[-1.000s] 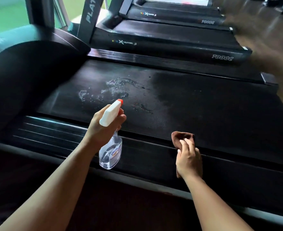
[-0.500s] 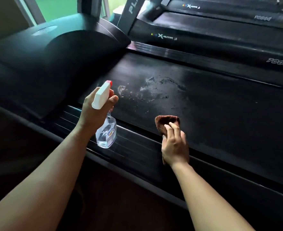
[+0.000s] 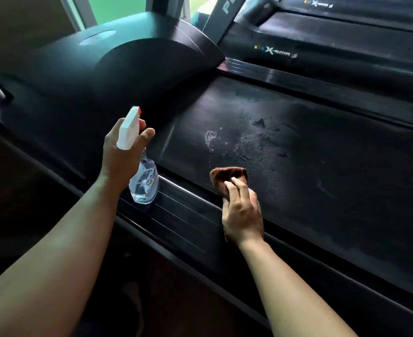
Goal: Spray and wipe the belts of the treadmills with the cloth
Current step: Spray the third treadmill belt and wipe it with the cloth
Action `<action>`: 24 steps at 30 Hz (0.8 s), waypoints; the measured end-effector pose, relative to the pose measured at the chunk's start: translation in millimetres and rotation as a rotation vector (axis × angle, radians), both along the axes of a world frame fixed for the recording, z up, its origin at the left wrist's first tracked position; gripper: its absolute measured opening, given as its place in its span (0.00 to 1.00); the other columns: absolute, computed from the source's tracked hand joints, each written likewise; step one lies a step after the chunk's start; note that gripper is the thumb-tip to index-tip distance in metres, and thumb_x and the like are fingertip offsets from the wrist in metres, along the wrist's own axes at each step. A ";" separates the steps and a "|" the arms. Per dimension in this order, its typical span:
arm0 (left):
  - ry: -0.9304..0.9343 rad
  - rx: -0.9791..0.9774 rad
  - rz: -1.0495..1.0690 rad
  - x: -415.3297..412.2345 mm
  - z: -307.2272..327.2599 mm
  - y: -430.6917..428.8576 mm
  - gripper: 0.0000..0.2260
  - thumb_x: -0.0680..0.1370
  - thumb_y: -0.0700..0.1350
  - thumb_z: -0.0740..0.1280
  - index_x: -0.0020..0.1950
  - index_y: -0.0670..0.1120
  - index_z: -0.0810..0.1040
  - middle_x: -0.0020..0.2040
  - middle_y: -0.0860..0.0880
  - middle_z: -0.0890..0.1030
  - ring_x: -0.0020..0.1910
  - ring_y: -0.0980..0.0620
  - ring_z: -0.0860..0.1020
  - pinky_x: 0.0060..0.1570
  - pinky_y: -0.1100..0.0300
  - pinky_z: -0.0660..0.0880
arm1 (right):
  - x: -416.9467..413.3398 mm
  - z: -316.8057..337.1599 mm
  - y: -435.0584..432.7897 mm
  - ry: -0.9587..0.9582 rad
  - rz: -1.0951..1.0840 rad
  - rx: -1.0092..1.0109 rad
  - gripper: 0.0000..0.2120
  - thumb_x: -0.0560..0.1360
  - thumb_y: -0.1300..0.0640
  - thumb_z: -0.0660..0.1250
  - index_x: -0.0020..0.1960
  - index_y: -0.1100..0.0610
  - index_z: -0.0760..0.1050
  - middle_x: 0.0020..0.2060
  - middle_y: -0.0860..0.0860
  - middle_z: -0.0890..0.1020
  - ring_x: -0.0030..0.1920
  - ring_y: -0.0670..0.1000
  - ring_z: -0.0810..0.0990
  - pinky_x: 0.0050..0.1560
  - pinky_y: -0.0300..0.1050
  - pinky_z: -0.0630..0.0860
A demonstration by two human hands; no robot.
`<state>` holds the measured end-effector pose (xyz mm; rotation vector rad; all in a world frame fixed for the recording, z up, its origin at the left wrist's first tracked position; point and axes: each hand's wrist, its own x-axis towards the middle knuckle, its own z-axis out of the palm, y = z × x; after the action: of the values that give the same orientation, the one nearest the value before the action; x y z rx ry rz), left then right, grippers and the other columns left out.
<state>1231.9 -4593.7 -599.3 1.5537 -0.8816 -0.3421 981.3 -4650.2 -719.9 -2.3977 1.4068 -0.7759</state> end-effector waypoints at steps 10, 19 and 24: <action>0.037 -0.024 0.044 44.3 -2.2 0.1 0.11 0.76 0.48 0.75 0.56 0.51 0.79 0.51 0.53 0.81 0.47 0.54 0.80 0.49 0.48 0.80 | 63.5 0.6 4.5 -0.047 0.044 0.008 0.22 0.72 0.62 0.72 0.65 0.57 0.76 0.66 0.54 0.76 0.57 0.62 0.77 0.57 0.59 0.78; 0.046 0.028 0.098 44.5 -11.5 5.4 0.26 0.72 0.49 0.79 0.67 0.47 0.74 0.49 0.51 0.78 0.45 0.56 0.77 0.49 0.59 0.78 | 59.2 -3.6 16.9 0.156 0.107 0.165 0.24 0.76 0.52 0.69 0.71 0.55 0.71 0.71 0.53 0.71 0.66 0.60 0.73 0.64 0.57 0.72; -0.006 0.089 0.204 19.9 -19.5 15.2 0.43 0.75 0.54 0.74 0.82 0.49 0.52 0.78 0.47 0.62 0.75 0.51 0.66 0.73 0.51 0.68 | 41.5 10.3 19.7 0.146 0.102 0.236 0.27 0.77 0.46 0.67 0.74 0.53 0.68 0.74 0.53 0.67 0.72 0.57 0.67 0.68 0.56 0.69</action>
<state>1251.9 -4578.5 -618.8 1.7115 -0.7131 -0.2325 1022.7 -4630.5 -709.6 -2.3577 1.3325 -0.3930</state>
